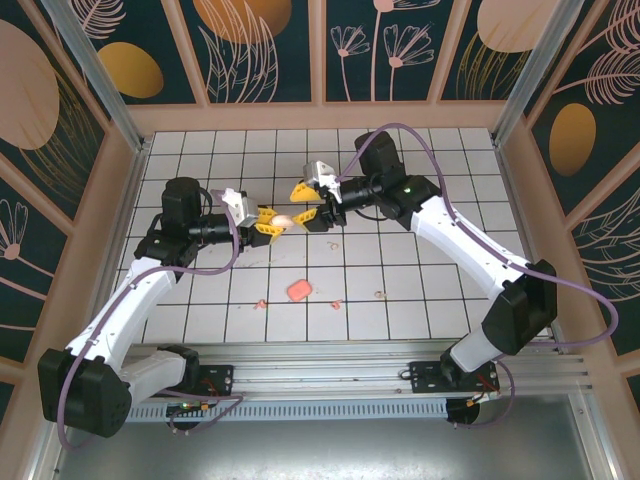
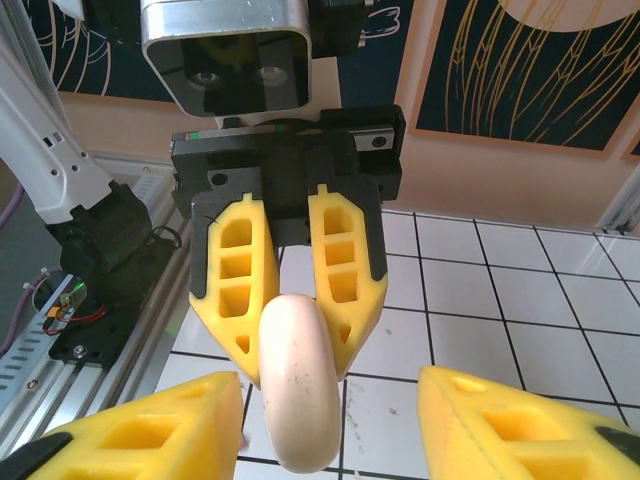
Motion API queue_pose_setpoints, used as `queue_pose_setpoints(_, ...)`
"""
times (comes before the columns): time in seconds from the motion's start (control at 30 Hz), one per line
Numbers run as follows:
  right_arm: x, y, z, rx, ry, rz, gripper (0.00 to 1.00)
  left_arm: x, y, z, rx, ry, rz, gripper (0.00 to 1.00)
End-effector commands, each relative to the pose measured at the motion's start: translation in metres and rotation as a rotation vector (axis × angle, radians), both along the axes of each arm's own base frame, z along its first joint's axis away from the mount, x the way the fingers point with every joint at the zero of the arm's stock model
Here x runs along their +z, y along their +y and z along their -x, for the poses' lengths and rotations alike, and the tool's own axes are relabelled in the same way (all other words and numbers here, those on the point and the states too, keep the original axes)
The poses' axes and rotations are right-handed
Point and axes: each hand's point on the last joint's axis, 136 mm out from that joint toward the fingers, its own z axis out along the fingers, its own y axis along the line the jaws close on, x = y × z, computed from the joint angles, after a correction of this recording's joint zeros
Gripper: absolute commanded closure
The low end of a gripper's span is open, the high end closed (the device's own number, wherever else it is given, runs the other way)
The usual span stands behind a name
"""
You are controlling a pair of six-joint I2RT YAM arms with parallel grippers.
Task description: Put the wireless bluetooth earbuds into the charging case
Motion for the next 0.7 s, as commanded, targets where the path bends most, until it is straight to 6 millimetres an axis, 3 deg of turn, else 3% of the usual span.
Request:
queue_pose_setpoints(0.0, 0.005, -0.001, 0.011, 0.032, -0.010, -0.015, 0.47, 0.004, -0.001, 0.004, -0.021, 0.005, 0.016, 0.85)
queue_pose_setpoints(0.67, -0.012, 0.015, 0.003, 0.014, -0.007, 0.032, 0.44, 0.011, -0.002, 0.009, -0.046, -0.009, 0.034, 0.84)
